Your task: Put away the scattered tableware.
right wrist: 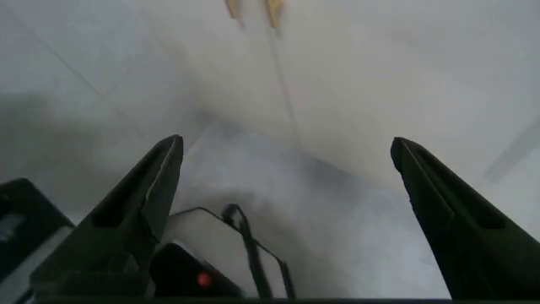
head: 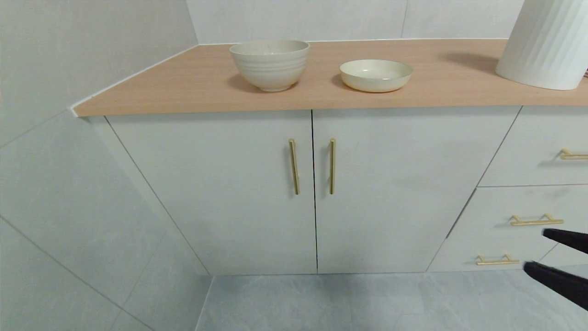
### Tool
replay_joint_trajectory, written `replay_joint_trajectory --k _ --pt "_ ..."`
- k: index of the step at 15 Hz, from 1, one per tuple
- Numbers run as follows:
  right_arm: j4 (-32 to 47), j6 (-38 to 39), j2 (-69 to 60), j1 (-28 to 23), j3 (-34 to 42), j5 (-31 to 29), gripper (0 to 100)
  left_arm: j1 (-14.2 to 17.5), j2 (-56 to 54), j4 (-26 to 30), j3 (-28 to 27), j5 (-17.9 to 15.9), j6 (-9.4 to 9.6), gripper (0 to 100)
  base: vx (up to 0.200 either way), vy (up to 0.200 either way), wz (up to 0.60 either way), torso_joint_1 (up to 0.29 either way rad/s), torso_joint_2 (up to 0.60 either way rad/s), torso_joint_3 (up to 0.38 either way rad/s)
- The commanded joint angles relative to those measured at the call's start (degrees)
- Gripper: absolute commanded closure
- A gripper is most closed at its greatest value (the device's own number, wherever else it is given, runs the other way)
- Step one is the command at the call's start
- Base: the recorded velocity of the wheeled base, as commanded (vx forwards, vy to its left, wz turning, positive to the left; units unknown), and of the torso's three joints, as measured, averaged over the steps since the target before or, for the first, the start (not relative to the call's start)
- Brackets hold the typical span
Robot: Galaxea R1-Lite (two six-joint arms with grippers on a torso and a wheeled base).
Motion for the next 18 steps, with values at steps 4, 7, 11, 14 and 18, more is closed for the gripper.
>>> replay_joint_trajectory --k 4,7,11,14,18 --pt "-11.13 3.4 36.16 16.23 -19.05 -0.52 0 0.02 0.0 -0.01 0.01 0.01 -0.01 0 0.0 0.0 0.0 0.0 0.0 0.0" --pt "-20.8 4.98 46.18 17.29 -24.06 -0.52 0 0.02 0.0 -0.01 0.01 0.01 -0.01 0 0.0 0.0 0.0 0.0 0.0 0.0" --pt "-30.38 8.93 54.88 19.75 -29.07 -0.87 0 0.02 0.0 -0.01 0.01 0.01 -0.01 0 0.0 0.0 0.0 0.0 0.0 0.0" --pt "-32.05 13.68 58.66 19.75 -32.5 -1.31 0 0.02 0.0 -0.01 0.01 0.01 -0.01 0 0.0 0.0 0.0 0.0 0.0 0.0" --pt "-39.96 16.67 62.18 19.66 -33.12 -4.38 0 0.02 0.0 -0.01 0.01 0.01 -0.01 0 0.0 0.0 0.0 0.0 0.0 0.0"
